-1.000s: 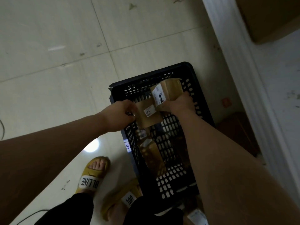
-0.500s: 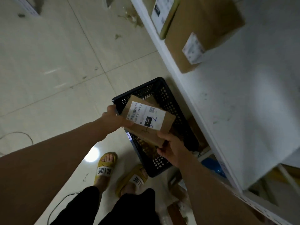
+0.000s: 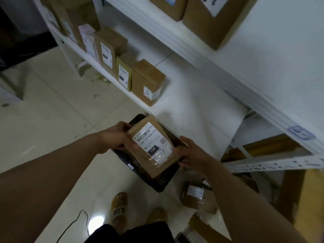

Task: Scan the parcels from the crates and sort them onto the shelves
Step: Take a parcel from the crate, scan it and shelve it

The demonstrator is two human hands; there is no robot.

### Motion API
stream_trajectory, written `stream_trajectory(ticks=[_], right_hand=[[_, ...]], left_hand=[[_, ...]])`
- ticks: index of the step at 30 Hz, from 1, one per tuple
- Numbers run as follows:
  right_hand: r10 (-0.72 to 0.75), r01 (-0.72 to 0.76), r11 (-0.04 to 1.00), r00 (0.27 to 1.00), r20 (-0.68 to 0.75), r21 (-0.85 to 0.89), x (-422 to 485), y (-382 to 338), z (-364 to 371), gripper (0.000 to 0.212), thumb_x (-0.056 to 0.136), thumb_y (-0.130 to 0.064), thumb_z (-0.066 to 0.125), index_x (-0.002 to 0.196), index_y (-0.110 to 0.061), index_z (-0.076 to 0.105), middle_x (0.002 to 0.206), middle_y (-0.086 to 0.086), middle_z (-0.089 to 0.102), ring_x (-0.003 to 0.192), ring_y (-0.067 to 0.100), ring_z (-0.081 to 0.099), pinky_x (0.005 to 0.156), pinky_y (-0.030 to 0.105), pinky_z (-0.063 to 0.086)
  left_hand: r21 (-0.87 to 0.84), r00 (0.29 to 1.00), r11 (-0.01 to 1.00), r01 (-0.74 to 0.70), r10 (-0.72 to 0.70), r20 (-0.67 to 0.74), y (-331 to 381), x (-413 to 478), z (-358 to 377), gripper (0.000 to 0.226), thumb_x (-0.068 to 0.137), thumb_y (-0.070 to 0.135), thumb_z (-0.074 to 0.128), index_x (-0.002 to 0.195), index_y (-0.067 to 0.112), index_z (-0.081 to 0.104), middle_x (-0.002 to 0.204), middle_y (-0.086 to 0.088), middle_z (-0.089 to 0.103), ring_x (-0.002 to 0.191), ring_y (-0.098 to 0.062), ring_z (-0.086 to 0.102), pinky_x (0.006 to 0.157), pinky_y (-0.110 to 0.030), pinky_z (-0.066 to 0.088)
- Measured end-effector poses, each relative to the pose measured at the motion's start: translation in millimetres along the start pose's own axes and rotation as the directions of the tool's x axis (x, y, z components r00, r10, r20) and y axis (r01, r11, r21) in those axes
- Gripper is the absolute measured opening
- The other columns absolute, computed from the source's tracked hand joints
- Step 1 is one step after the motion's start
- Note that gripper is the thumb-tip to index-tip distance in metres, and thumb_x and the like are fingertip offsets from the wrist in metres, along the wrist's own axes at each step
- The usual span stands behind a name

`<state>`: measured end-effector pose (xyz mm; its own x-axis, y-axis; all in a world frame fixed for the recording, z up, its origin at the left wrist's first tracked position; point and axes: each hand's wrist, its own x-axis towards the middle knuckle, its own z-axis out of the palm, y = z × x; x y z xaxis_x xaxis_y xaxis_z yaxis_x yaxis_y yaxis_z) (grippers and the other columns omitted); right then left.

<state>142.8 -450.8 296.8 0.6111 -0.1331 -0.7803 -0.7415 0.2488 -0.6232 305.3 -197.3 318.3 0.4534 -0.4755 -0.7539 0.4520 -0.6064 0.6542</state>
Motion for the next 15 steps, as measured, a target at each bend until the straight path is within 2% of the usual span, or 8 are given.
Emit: stream_trajectory(ticks=[1, 3, 6, 9, 11, 13, 15], right_hand=[[-0.023, 0.024, 0.998, 1.000, 0.017, -0.053, -14, -6, -6, 0.058, 0.086, -0.005, 0.075, 0.133, -0.026, 0.048, 0.108, 0.007, 0.067, 0.085, 0.021, 0.067, 0.063, 0.029, 0.053], [-0.056, 0.063, 0.988, 0.997, 0.050, -0.138, -38, -17, -19, 0.055, 0.086, -0.009, 0.077, 0.132, -0.022, 0.050, 0.113, 0.004, 0.068, 0.092, 0.020, 0.070, 0.070, 0.031, 0.055], [-0.073, 0.083, 0.977, 0.996, 0.061, -0.195, -70, -23, -39, 0.084, 0.077, -0.018, 0.086, 0.148, -0.023, 0.041, 0.128, 0.006, 0.068, 0.107, 0.027, 0.072, 0.086, 0.039, 0.059], [-0.070, 0.087, 0.967, 0.995, 0.077, -0.240, -107, -14, -64, 0.089, 0.072, -0.020, 0.089, 0.147, -0.024, 0.041, 0.125, 0.005, 0.071, 0.107, 0.027, 0.072, 0.086, 0.041, 0.060], [-0.097, 0.111, 0.972, 0.992, 0.077, -0.207, -130, -2, -82, 0.077, 0.071, -0.019, 0.087, 0.137, -0.022, 0.048, 0.119, 0.003, 0.074, 0.107, 0.027, 0.072, 0.091, 0.043, 0.058], [-0.141, 0.147, 0.981, 0.988, 0.059, -0.129, -153, 12, -102, 0.063, 0.075, -0.013, 0.082, 0.127, -0.024, 0.050, 0.111, 0.000, 0.077, 0.101, 0.023, 0.074, 0.083, 0.038, 0.060], [-0.164, 0.166, 0.983, 0.986, 0.037, -0.079, -172, 26, -121, 0.071, 0.075, -0.011, 0.082, 0.134, -0.022, 0.046, 0.112, -0.001, 0.076, 0.102, 0.022, 0.074, 0.082, 0.037, 0.060]], left_hand=[[0.024, 1.000, 0.999, -0.030, 0.030, 0.005, 9, -8, 8, 0.087, 0.062, 0.006, 0.091, 0.134, 0.021, 0.045, 0.121, -0.003, 0.064, 0.110, -0.021, 0.064, 0.087, -0.039, 0.061], [0.031, 0.994, 0.994, -0.104, 0.103, 0.026, 26, -22, 29, 0.081, 0.068, -0.001, 0.088, 0.134, 0.018, 0.045, 0.122, -0.005, 0.064, 0.109, -0.022, 0.066, 0.090, -0.041, 0.060], [0.015, 0.983, 0.984, -0.179, 0.178, 0.048, 46, -40, 65, 0.082, 0.064, -0.001, 0.088, 0.131, 0.019, 0.047, 0.122, -0.006, 0.066, 0.107, -0.025, 0.070, 0.093, -0.042, 0.059], [-0.005, 0.967, 0.970, -0.242, 0.242, 0.077, 56, -55, 106, 0.092, 0.048, 0.008, 0.090, 0.129, 0.025, 0.049, 0.122, -0.012, 0.068, 0.118, -0.035, 0.065, 0.103, -0.051, 0.052], [-0.103, 0.960, 0.960, -0.262, 0.270, 0.073, 57, -60, 133, 0.096, 0.052, 0.004, 0.090, 0.133, 0.030, 0.044, 0.123, -0.007, 0.068, 0.120, -0.032, 0.064, 0.105, -0.045, 0.052], [-0.239, 0.955, 0.936, -0.260, 0.286, 0.081, 56, -63, 161, 0.105, 0.054, 0.006, 0.092, 0.139, 0.031, 0.038, 0.125, -0.002, 0.068, 0.120, -0.025, 0.063, 0.105, -0.041, 0.051], [-0.310, 0.943, 0.918, -0.247, 0.301, 0.139, 53, -66, 189, 0.110, 0.047, 0.016, 0.097, 0.142, 0.024, 0.042, 0.128, -0.004, 0.070, 0.125, -0.026, 0.061, 0.109, -0.044, 0.047]])
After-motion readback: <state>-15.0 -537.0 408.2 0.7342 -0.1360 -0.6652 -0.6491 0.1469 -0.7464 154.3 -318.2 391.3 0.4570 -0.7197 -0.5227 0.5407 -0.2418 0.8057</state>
